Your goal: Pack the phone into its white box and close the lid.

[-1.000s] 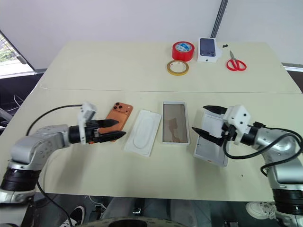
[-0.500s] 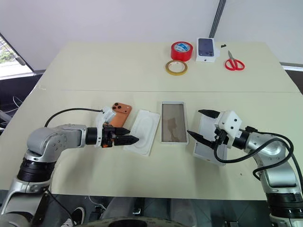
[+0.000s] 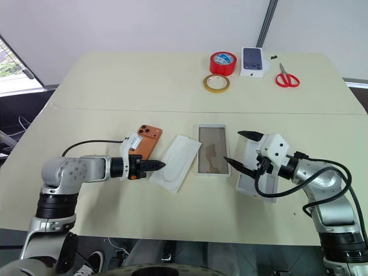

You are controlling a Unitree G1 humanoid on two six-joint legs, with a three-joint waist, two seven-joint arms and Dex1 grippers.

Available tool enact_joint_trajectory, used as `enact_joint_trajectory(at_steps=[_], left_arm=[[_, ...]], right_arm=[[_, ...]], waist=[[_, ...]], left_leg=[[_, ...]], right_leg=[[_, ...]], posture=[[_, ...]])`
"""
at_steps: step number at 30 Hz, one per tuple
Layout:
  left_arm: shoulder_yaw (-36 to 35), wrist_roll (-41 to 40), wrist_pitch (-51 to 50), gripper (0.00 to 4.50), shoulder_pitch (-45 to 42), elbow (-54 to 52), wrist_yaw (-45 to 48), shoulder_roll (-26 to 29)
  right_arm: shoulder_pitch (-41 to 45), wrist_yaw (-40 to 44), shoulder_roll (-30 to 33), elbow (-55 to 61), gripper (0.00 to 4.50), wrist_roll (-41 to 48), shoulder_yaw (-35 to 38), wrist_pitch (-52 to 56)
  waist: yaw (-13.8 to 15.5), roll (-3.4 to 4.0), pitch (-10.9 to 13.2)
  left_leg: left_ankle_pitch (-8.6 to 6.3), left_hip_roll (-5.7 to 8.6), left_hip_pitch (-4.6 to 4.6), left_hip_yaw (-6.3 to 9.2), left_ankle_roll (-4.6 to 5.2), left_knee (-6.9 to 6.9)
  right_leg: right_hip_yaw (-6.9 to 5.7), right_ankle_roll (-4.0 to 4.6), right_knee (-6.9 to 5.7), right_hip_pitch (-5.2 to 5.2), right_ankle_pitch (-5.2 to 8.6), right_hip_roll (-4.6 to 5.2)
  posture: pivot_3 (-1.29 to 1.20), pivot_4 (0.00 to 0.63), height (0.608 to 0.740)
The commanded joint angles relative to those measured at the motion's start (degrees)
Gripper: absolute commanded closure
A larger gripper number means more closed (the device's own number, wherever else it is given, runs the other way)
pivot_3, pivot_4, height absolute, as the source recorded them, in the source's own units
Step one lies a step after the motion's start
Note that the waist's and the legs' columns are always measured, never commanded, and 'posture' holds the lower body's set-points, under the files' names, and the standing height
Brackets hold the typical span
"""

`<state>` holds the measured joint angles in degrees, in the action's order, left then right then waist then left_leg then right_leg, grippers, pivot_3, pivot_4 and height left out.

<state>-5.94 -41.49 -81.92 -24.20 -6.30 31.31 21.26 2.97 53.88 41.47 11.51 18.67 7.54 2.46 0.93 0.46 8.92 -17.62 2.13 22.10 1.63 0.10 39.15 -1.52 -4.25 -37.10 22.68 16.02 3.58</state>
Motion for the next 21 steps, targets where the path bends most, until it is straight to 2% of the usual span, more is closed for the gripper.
enact_joint_trajectory(at_steps=[1, 7, 13, 16, 21], left_arm=[[-4.92, -0.43, -4.47, 4.47, -1.11, 2.39, -3.80, -2.84], [-15.01, -1.98, -8.28, 4.47, -5.10, 3.50, -6.55, -5.78], [-20.01, -1.45, -8.91, 4.47, -6.42, 3.56, -10.28, -9.57], [-23.00, -2.19, -9.82, 4.50, -7.76, 2.63, -11.50, -11.29], [-25.54, -2.04, -9.10, 4.50, -9.12, 1.22, -13.32, -12.91]], right_arm=[[-0.41, 1.26, 0.29, 2.08, 0.00, -0.69, -1.67, -0.98], [-2.11, 6.74, 2.11, 5.41, 0.00, -0.85, -8.41, 1.32], [2.02, 10.08, 3.62, -3.35, 0.00, -9.87, -15.47, -6.33], [5.55, 10.72, 2.47, -5.60, 0.87, -9.79, -16.79, -4.57], [10.13, 10.94, 0.88, -8.40, 3.25, -13.74, -20.91, -5.05]], waist=[[-0.01, -0.01, 0.00], [-0.63, -0.11, 0.07], [-0.42, -0.20, 0.12], [-0.37, -0.42, 0.20], [-0.41, -0.44, 0.22]], left_leg=[[0.03, 0.01, 0.00, 0.00, -0.05, 0.00], [0.10, -0.01, 0.04, 0.00, -0.18, -0.01], [0.21, -0.01, 0.05, -0.01, -0.37, 0.00], [0.25, -0.01, 0.06, 0.01, -0.44, -0.01], [0.27, -0.01, 0.10, 0.01, -0.48, -0.02]], right_leg=[[0.00, 0.00, 0.00, -0.01, 0.00, 0.00], [0.00, -0.04, -0.04, 0.10, 0.02, -0.04], [0.00, -0.05, -0.05, 0.12, 0.02, -0.05], [0.00, -0.05, -0.06, 0.13, 0.02, -0.06], [0.00, -0.05, -0.08, 0.20, 0.02, -0.06]], posture=[[0.00, 0.150, 0.740], [0.00, 0.150, 0.740], [0.00, 0.150, 0.740], [0.00, 0.150, 0.740], [0.00, 0.150, 0.740]])
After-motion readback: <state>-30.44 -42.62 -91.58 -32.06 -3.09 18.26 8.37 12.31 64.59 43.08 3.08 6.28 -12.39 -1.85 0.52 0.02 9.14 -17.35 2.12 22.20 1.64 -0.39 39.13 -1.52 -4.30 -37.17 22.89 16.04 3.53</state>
